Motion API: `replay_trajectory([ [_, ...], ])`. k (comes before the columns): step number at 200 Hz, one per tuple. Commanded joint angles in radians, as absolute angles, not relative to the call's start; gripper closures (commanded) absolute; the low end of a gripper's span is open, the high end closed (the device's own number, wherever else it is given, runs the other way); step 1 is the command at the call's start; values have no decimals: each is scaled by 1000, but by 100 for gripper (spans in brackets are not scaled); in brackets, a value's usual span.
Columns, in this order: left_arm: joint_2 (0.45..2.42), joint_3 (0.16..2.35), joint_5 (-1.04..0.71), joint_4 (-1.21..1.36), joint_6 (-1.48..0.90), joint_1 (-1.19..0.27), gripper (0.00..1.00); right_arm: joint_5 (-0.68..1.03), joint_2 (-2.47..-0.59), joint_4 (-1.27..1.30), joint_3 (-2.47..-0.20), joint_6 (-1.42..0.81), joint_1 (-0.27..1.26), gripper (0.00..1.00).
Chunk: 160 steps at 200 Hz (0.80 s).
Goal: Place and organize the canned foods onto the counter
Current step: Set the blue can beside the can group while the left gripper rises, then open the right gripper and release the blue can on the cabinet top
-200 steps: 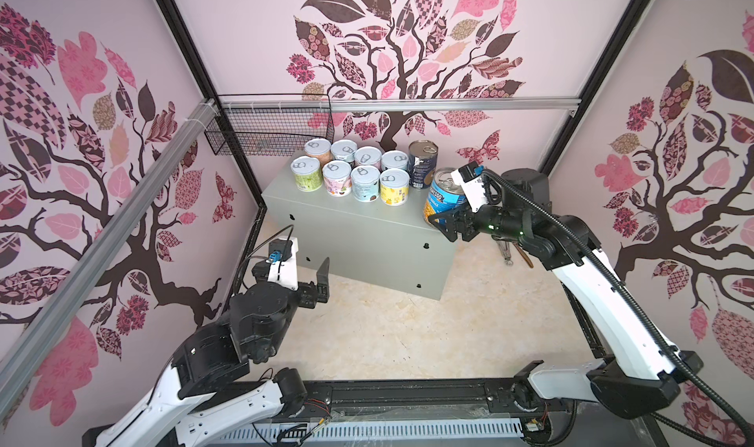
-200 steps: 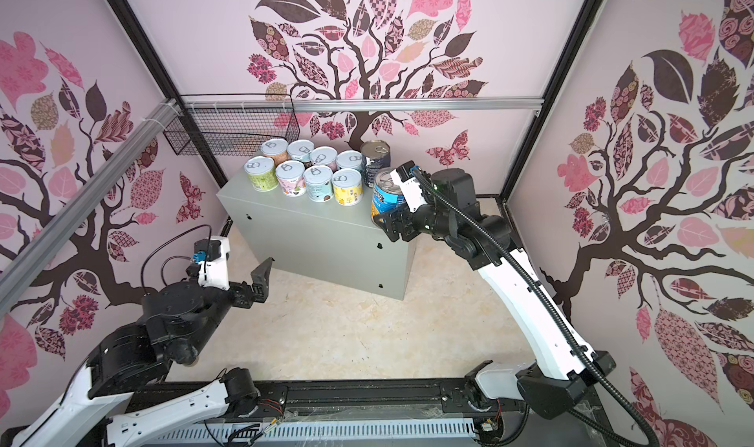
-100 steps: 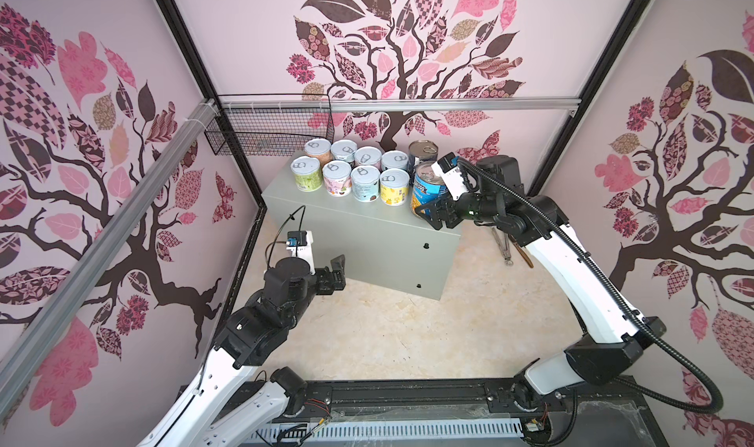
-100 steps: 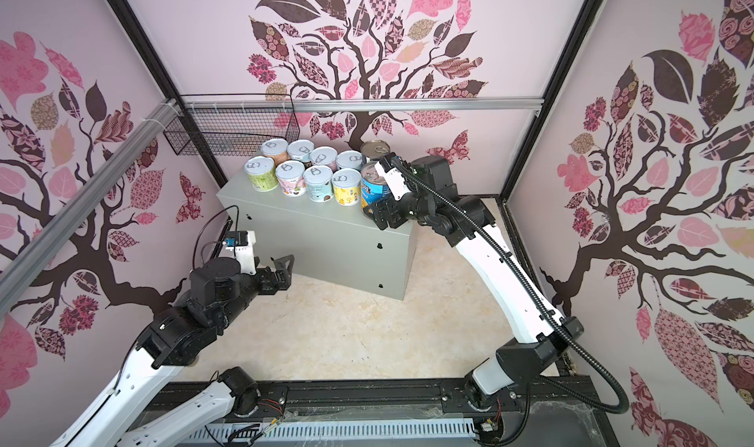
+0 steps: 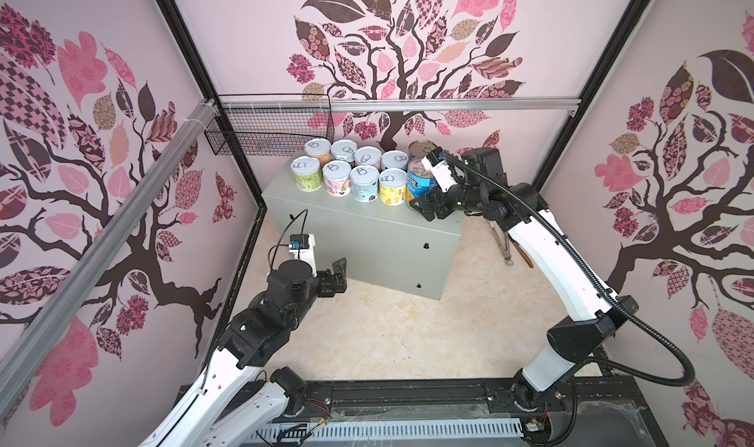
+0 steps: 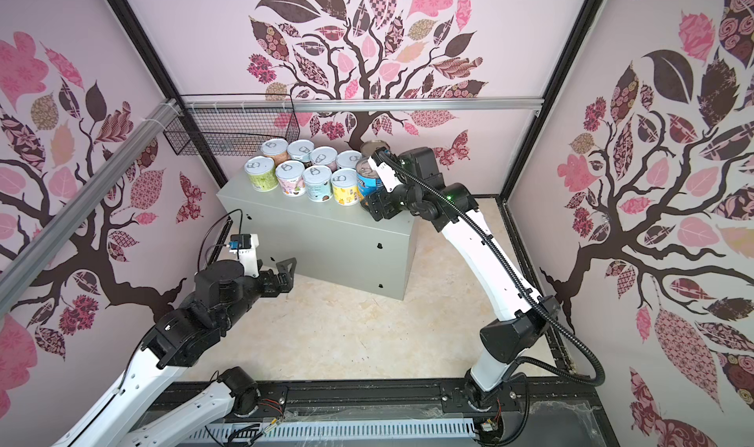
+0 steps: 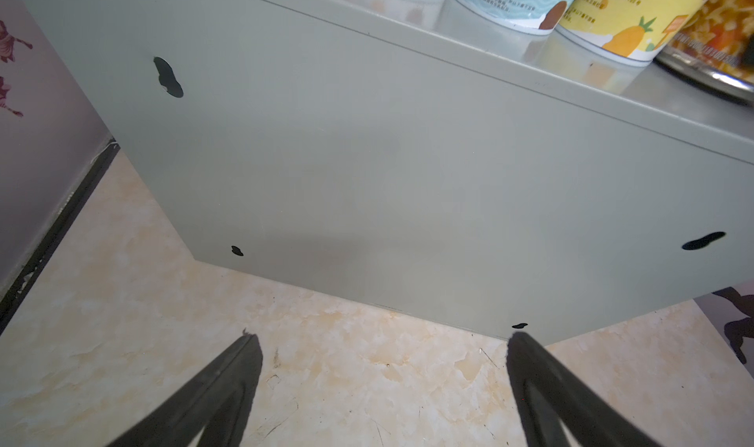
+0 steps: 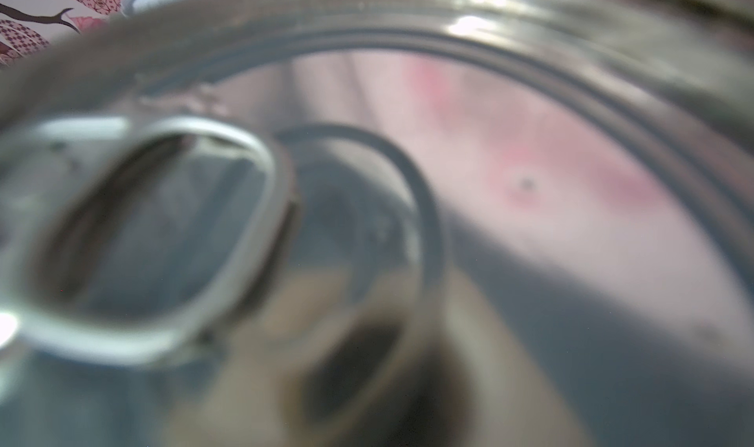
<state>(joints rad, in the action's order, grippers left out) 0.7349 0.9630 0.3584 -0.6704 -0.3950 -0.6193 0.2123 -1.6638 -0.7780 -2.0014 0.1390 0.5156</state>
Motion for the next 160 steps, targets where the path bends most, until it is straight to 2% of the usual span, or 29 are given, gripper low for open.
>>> replay_trajectory([
  [1,732,934,367,-647,-381,-614,3,206,-1658,-673,-2092,160,513,63],
  [134,726,931,370,-643,-383,-606,3,273,-1713,-653,-2094,132,514,60],
  [160,725,931,367,-643,-384,-604,3,265,-1713,-653,-2088,132,514,53],
])
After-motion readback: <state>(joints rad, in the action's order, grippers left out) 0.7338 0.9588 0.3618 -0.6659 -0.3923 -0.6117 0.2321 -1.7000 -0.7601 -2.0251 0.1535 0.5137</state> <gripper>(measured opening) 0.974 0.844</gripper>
